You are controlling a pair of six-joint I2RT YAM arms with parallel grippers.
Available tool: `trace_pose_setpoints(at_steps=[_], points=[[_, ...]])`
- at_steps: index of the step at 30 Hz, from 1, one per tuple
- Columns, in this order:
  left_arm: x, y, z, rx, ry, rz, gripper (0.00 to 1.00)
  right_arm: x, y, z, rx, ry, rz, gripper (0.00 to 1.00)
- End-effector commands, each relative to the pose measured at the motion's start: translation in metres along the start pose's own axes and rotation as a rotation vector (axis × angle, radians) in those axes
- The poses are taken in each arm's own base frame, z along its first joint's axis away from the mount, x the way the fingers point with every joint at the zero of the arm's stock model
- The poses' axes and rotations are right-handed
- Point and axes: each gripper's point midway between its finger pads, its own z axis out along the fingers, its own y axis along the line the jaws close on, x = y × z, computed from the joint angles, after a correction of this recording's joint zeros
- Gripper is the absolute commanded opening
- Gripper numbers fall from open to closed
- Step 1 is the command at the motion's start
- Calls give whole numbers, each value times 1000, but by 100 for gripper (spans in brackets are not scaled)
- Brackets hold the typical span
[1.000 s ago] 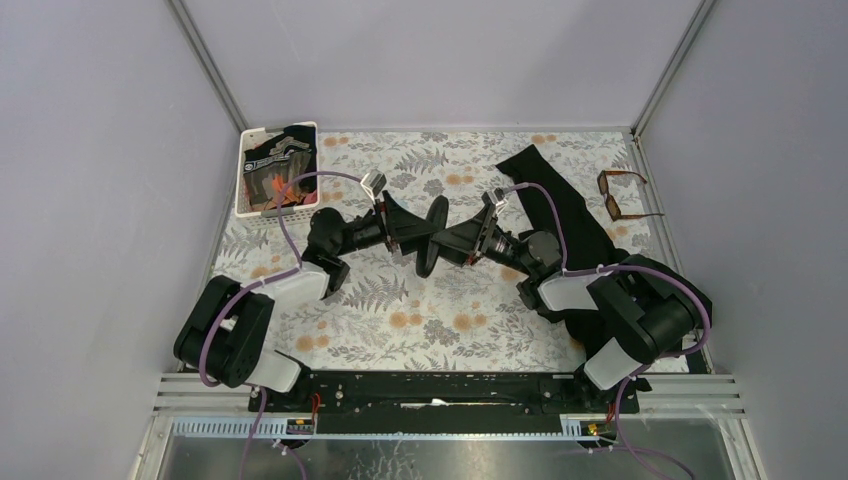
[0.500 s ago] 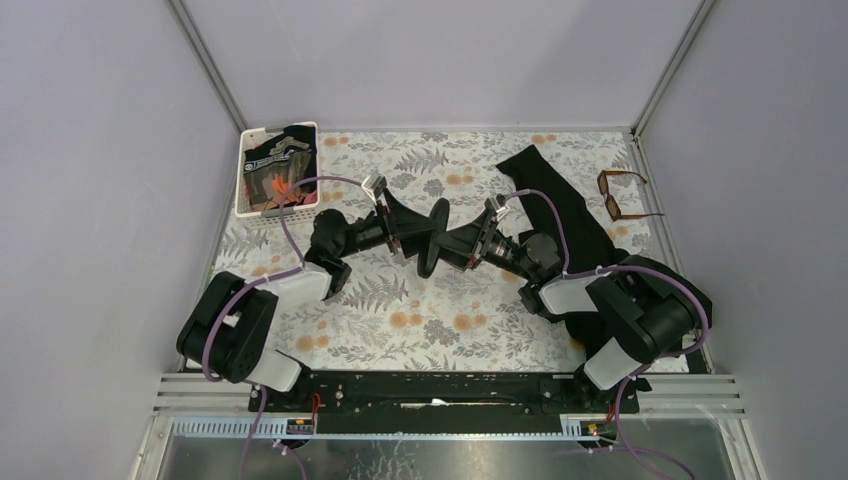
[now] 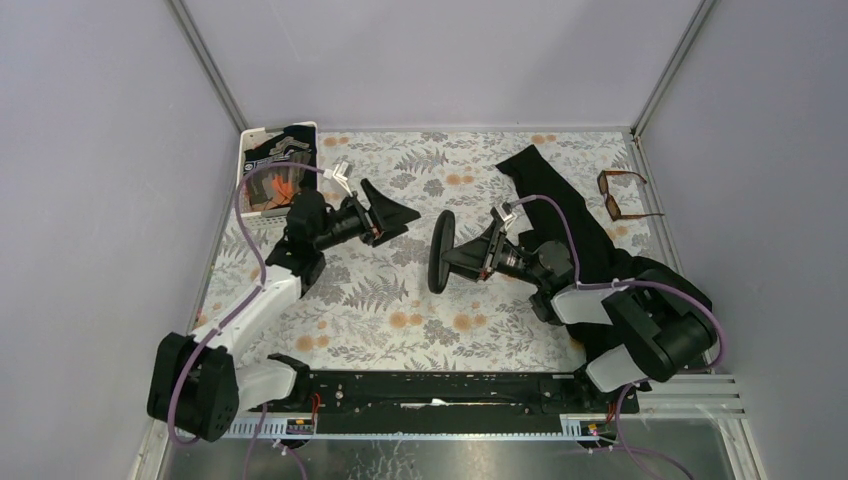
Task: Organize the sunglasses
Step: Adjust the sunglasses case.
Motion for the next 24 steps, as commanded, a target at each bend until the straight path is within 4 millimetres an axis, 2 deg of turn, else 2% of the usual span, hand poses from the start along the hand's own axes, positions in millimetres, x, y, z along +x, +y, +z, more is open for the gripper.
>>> trace_pose_setpoints(at_steps=[1, 4, 6, 8, 10, 13, 19, 24], points=[[3, 37, -15, -180, -36, 49, 99, 6, 10, -11, 6, 59, -111, 0], [3, 39, -21, -195, -70, 80, 99, 11, 5, -9, 82, 133, -155, 0], [16, 26, -20, -100, 34, 129, 99, 11, -3, -11, 156, 166, -201, 0], [31, 21, -16, -36, 132, 104, 99, 11, -5, -14, 198, 177, -254, 0], [40, 19, -17, 21, 153, 82, 99, 10, -3, -14, 214, 194, -283, 0], [47, 14, -19, 72, 173, 62, 99, 11, -1, -13, 213, 217, -291, 0], [56, -10, -13, 148, 193, 121, 99, 13, 2, -10, 177, 226, -273, 0], [62, -6, -6, 151, 201, 115, 99, 15, 6, -7, 141, 247, -246, 0]])
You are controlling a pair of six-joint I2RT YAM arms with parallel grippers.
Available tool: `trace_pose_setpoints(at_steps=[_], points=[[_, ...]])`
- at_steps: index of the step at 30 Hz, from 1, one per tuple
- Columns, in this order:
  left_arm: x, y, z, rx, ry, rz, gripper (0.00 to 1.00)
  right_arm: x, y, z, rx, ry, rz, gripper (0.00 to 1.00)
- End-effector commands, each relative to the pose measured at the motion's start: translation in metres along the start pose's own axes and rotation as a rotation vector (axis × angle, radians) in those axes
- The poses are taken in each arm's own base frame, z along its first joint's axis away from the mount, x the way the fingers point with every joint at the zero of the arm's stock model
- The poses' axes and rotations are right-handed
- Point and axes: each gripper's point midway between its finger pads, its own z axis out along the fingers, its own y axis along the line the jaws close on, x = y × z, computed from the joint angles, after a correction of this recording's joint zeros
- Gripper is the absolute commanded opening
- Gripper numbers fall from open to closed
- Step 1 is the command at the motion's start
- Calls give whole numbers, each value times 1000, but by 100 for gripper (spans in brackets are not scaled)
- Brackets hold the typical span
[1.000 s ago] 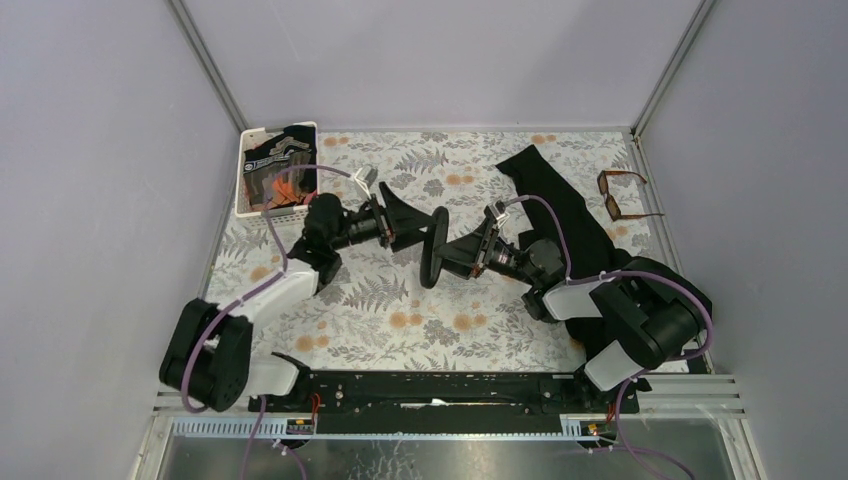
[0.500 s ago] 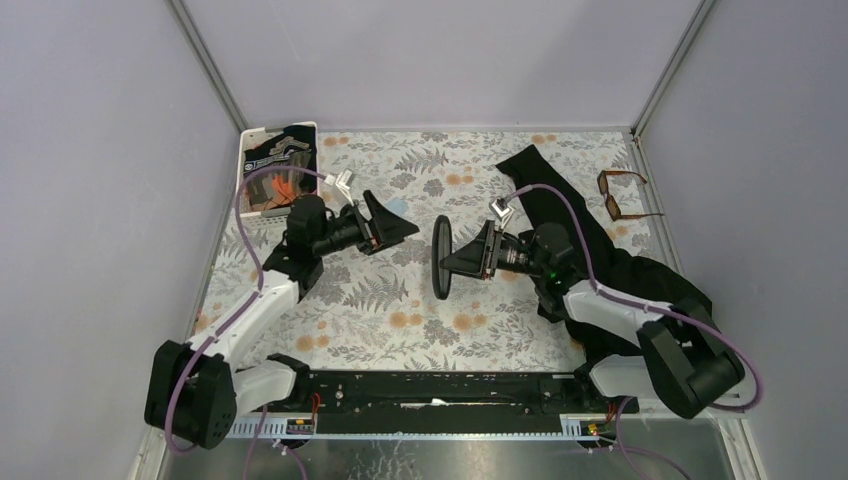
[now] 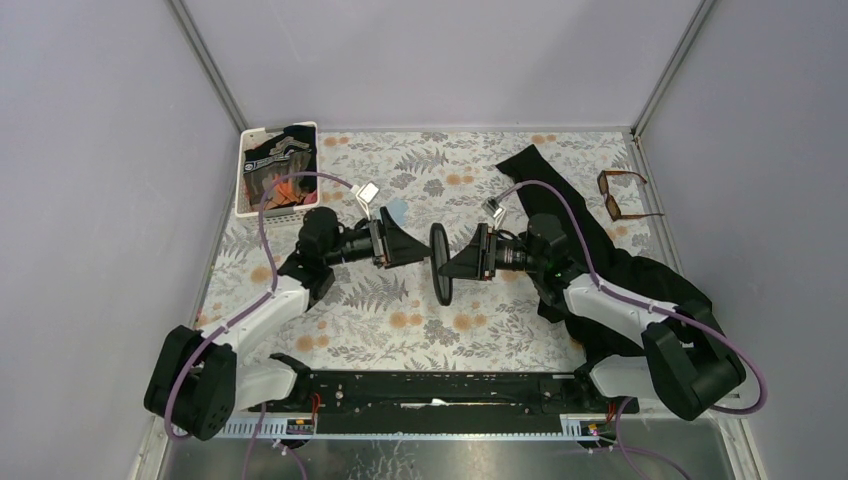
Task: Organize the sunglasses
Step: Adjust the sunglasses case, then open the sunglasses case.
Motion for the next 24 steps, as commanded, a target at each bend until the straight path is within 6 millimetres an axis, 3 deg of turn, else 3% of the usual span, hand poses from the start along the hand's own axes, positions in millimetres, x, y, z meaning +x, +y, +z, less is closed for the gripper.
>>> trace_pose_setpoints(at_steps=[1, 10, 21, 23, 24], points=[[-3, -11, 6, 68, -4, 56, 99, -7, 23, 1, -96, 19, -48, 0], [-2, -14, 15, 97, -4, 57, 98, -2, 29, 4, -146, 50, -25, 0], [1, -1, 20, 81, 6, 12, 74, 0, 29, 6, -183, 54, 13, 0], [0, 1, 22, 72, 9, 5, 73, 1, 29, 5, -180, 58, 13, 0], [1, 2, 22, 71, 16, 4, 78, 1, 28, 5, -176, 58, 14, 0]])
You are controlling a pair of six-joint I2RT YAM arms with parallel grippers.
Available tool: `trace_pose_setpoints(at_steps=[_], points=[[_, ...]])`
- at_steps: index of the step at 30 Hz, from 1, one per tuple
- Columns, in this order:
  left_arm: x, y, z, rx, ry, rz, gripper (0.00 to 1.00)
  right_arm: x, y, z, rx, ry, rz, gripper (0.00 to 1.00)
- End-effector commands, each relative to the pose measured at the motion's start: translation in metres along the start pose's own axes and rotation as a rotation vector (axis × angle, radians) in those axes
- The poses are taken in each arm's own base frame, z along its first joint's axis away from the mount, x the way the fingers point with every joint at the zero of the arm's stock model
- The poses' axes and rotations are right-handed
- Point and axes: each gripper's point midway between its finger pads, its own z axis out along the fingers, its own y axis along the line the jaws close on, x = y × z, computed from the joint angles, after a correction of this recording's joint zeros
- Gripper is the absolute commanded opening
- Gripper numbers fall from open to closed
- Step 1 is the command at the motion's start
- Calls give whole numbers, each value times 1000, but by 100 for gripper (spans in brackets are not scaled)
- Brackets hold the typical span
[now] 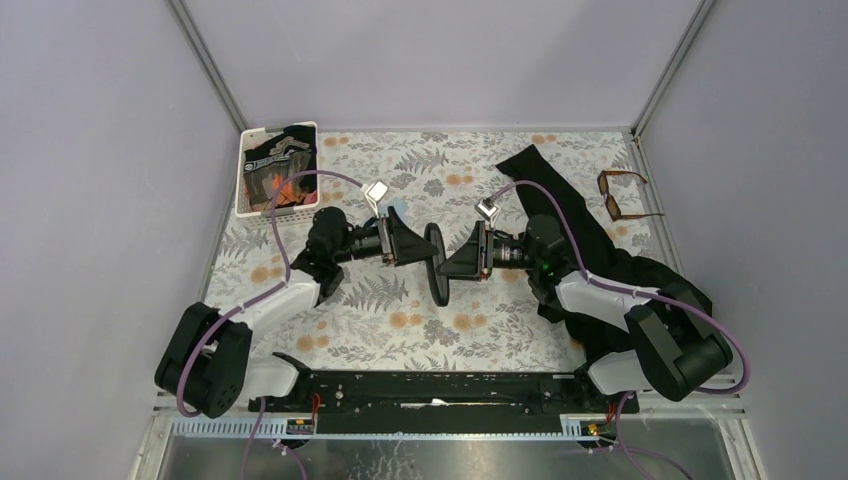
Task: Organize the sunglasses
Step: Open the sunglasses case.
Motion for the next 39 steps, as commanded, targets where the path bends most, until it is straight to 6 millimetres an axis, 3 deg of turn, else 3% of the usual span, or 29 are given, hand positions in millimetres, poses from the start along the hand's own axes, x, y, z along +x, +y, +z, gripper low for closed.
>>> trace_pose_setpoints(at_steps=[1, 3, 5, 8, 10, 13, 14, 16, 18, 29, 39], points=[[1, 3, 3, 11, 8, 17, 82, 1, 16, 0, -54, 20, -57, 0], [1, 4, 4, 10, 9, 14, 84, 2, 14, 0, -39, 20, -58, 0], [0, 4, 5, 7, 5, 12, 76, 1, 14, 0, -35, 17, -63, 0], [-1, 5, 6, 2, 1, 1, 56, 1, 15, -1, -33, 20, -65, 0], [-2, 7, 7, -1, 2, -12, 33, 1, 13, 0, -24, 21, -71, 0], [-2, 5, 8, 7, 15, -32, 9, 1, 11, -2, 9, 20, -104, 1], [-3, 3, 8, 12, 18, -38, 2, 0, 11, -2, 23, 14, -114, 19], [-4, -1, 8, 26, 22, -43, 0, -1, 15, -5, 26, -10, -131, 73], [-6, -6, 8, 44, 23, -49, 0, -3, 22, -8, 10, -47, -139, 97], [-27, -35, 0, 161, -20, -69, 0, -20, 39, -15, -276, -250, 13, 100], [-32, -31, 2, 145, -45, -81, 0, -29, 44, -7, -296, -252, -10, 94]])
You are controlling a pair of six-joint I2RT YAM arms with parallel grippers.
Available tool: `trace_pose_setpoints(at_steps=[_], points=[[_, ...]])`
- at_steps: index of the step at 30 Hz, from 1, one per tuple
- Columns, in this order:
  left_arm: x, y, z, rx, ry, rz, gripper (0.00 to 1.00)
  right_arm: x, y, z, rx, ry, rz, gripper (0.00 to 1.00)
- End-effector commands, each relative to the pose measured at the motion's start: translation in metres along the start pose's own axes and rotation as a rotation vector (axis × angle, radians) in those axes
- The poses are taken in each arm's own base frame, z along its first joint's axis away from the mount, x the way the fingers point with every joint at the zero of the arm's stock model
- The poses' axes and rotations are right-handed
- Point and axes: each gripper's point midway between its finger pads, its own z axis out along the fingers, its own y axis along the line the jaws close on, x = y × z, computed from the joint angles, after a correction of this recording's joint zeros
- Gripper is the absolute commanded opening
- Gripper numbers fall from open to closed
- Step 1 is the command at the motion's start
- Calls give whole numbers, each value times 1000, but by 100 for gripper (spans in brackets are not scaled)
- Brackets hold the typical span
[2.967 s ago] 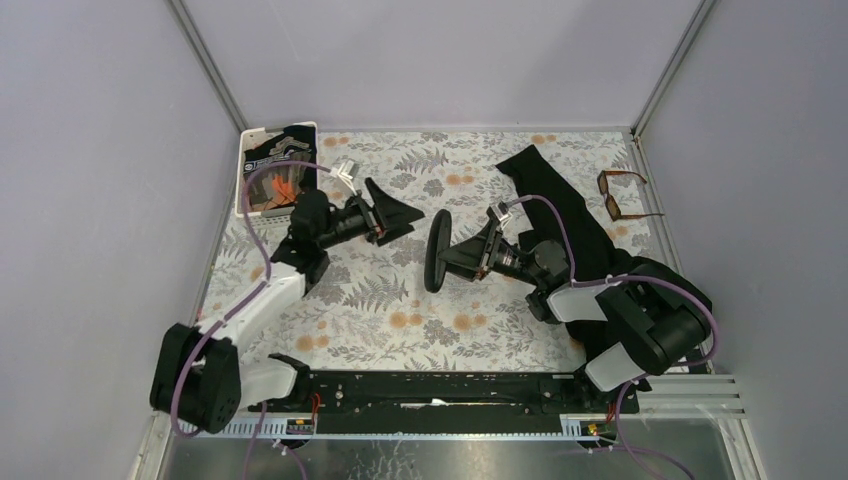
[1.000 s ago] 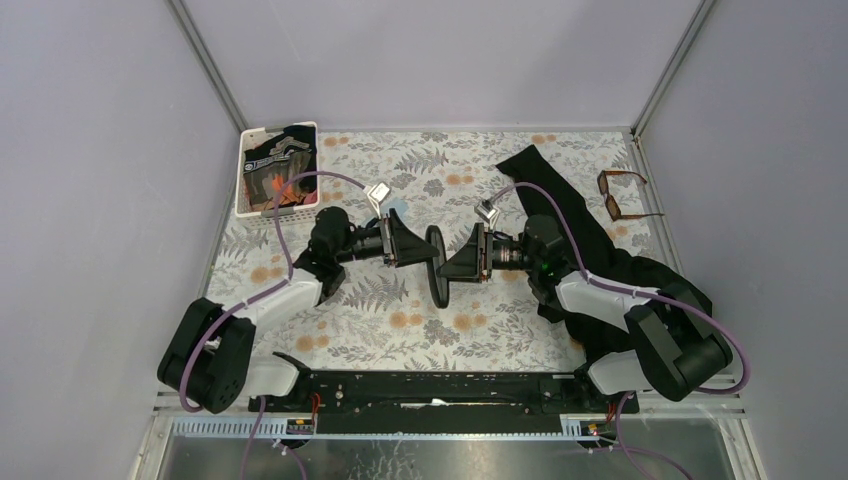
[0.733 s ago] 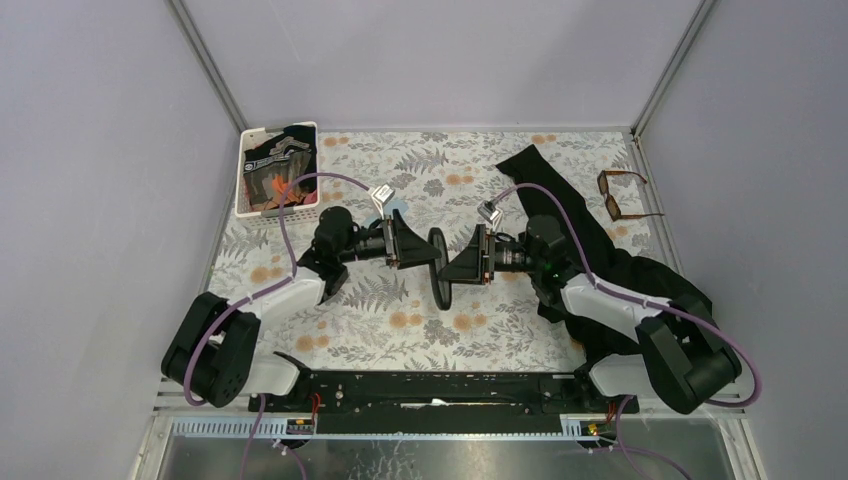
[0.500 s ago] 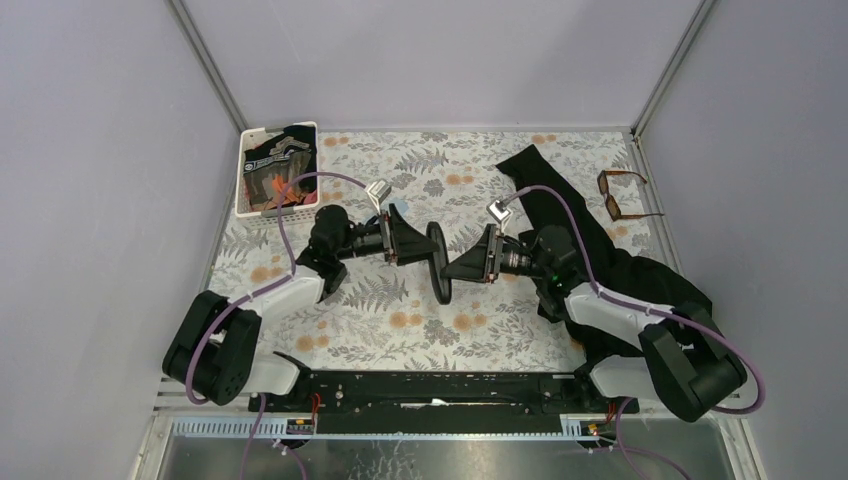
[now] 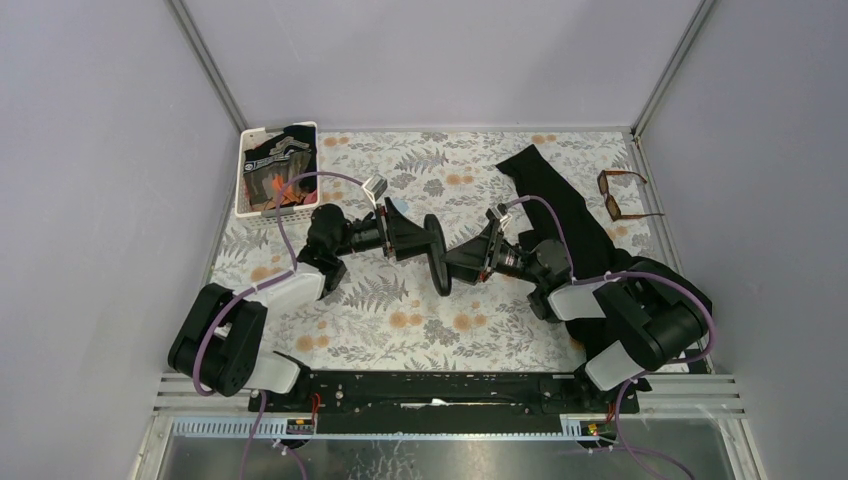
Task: Organize the sunglasses
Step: Open the sunglasses case.
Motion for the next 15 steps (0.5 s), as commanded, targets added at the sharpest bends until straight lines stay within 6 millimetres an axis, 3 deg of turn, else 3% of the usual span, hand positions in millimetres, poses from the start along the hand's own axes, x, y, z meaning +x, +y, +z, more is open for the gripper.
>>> trace_pose_setpoints(at_steps=[1, 10, 12, 15], points=[[-6, -28, 3, 79, -11, 79, 0, -6, 47, 5, -184, -20, -138, 93], [-11, -17, 4, 29, -39, 63, 0, 2, 42, 16, -184, 3, -124, 90], [-12, -17, 4, 26, -44, 61, 0, 3, 40, 17, -178, 4, -115, 84], [-13, -16, 4, 23, -48, 63, 0, 3, 36, 16, -167, -9, -96, 66]])
